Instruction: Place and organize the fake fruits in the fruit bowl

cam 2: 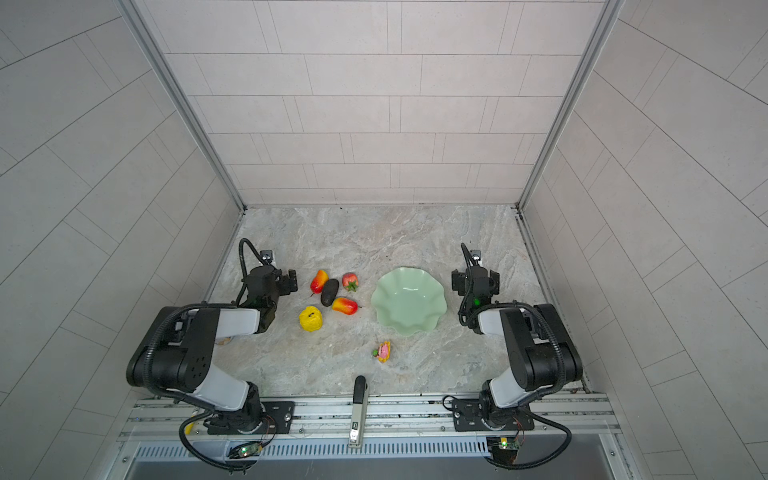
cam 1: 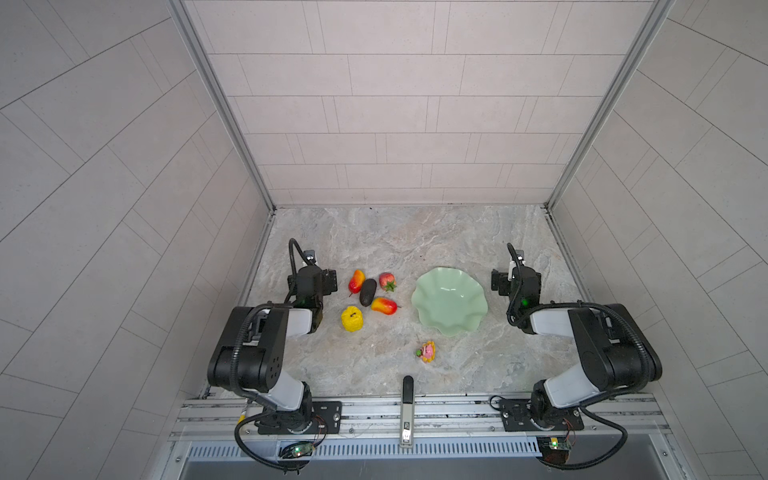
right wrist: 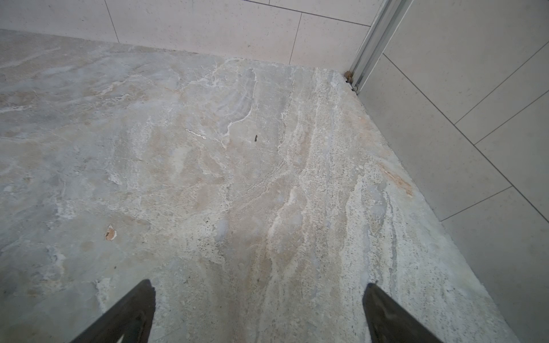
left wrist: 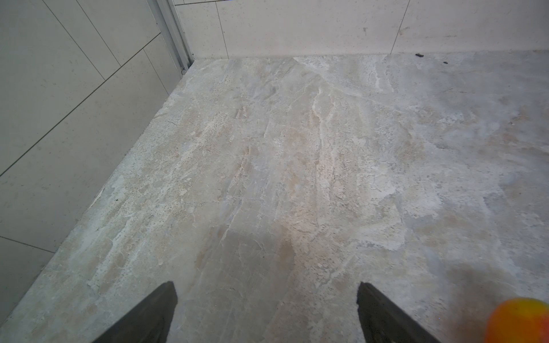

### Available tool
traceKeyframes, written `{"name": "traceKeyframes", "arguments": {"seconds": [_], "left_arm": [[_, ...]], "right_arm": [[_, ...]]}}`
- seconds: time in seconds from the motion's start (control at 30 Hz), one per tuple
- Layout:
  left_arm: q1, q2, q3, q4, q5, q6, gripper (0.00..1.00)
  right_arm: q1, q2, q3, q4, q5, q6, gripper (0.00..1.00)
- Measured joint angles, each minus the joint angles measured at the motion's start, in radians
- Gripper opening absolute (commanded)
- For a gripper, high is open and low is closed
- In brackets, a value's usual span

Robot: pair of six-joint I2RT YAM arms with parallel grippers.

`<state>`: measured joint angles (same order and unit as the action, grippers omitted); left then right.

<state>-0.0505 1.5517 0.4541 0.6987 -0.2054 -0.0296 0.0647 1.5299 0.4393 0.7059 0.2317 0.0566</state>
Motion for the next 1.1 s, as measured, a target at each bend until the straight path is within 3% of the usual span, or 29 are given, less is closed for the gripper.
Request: {"name": "traceKeyframes", "arguments": {"seconds": [0.67, 0.77, 0.93, 1.1], "left_arm": [[-0.008, -0.010, 0.000, -0.012, -0.007, 0.001, 1.00], [-0.030, -0.076, 0.029, -0.131, -0.053, 0.003, 1.00], [-0.066, -0.249, 0.192, -0.410, -0.099, -0.075, 1.00], [-0.077, -0.286, 0.520, -0.812, -0.090, -0.175, 1.00]], "right_arm": [[0.000, -0.004, 0.000, -0.003, -0.004, -0.004, 1.00], [0.001, -0.072, 0.063, -0.183, -0.006, -0.008, 1.00], [0.049, -0.234, 0.352, -0.509, -0.007, 0.015, 1.00], [0.239, -0.277, 0.617, -0.736, -0.040, 0.034, 1.00]]}}
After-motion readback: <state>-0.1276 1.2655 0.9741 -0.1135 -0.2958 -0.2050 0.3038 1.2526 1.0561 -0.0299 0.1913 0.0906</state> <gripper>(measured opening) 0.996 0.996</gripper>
